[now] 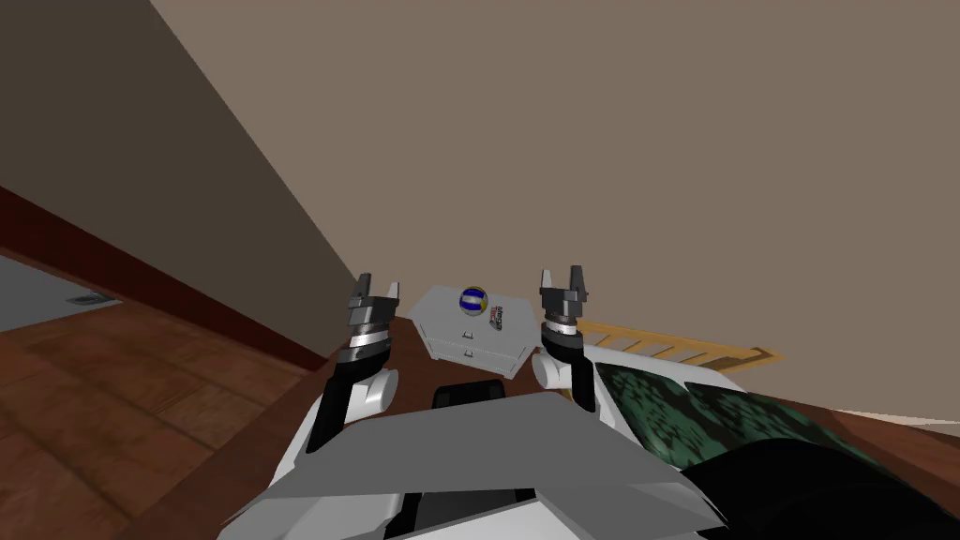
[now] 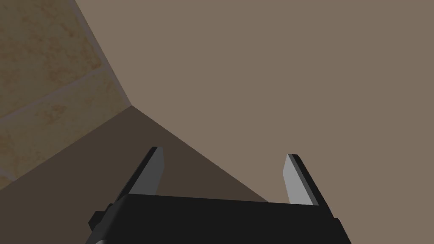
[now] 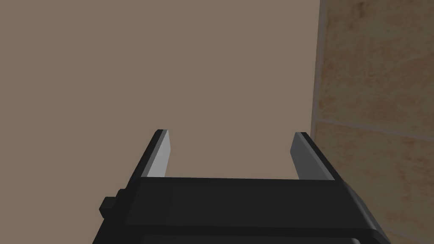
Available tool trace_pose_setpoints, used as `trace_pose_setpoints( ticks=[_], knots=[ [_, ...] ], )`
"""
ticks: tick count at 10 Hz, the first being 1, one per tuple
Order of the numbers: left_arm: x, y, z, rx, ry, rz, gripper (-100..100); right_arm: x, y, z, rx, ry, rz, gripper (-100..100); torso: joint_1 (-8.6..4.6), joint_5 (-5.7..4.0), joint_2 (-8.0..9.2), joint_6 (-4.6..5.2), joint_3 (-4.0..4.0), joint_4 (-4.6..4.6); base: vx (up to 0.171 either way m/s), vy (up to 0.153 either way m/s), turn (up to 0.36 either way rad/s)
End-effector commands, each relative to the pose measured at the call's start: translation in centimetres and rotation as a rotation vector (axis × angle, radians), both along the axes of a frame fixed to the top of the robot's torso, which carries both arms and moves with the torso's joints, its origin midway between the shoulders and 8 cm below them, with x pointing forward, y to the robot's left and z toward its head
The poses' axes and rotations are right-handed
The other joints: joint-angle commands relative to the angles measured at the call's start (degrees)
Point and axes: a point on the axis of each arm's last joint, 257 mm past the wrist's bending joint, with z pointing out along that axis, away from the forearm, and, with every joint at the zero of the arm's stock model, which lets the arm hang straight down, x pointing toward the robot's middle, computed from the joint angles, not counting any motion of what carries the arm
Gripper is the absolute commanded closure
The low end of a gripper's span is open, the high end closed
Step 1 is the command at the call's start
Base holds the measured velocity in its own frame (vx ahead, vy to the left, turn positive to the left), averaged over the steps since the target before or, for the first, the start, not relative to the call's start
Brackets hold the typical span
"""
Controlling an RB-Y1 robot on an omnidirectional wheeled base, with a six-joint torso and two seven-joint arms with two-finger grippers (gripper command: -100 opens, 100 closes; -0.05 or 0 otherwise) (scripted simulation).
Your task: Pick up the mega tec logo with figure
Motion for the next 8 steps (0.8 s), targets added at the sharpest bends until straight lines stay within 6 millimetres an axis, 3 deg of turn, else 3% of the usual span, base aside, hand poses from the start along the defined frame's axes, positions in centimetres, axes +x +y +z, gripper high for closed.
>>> trace_pose_setpoints(
  ticks=[1, 6, 7, 8],
  knots=[
    [0.0, 0.0, 0.0, 0.0, 0.0, 0.0, 0, 0.9, 0.7, -1.5, -0.051, 0.052, 0.013, -100, 0.0, 0.0, 0.0, 0.0, 0.0, 0.0, -0.033, -0.03, 0.192],
    [0.0, 0.0, 0.0, 0.0, 0.0, 0.0, 0, 3.4, 2.2, -7.6, -0.223, 0.231, 0.045, -100, -0.33, -0.07, 0.18, -0.01, 0.1, 0.04, -0.047, -0.068, 0.214],
    [0.0, 0.0, 0.0, 0.0, 0.0, 0.0, 0, 3.4, 2.3, -7.7, -0.232, 0.232, 0.048, -100, -0.3, -0.07, 0.15, -0.03, 0.09, 0.04, -0.033, -0.048, 0.085],
    [0.0, 0.0, 0.0, 0.0, 0.0, 0.0, 0, 3.9, 2.5, -9.5, -0.28, 0.281, 0.057, -100, -0.24, -0.06, 0.11, 0.02, 0.07, 0.03, -0.036, -0.041, 0.127]
  ],
)
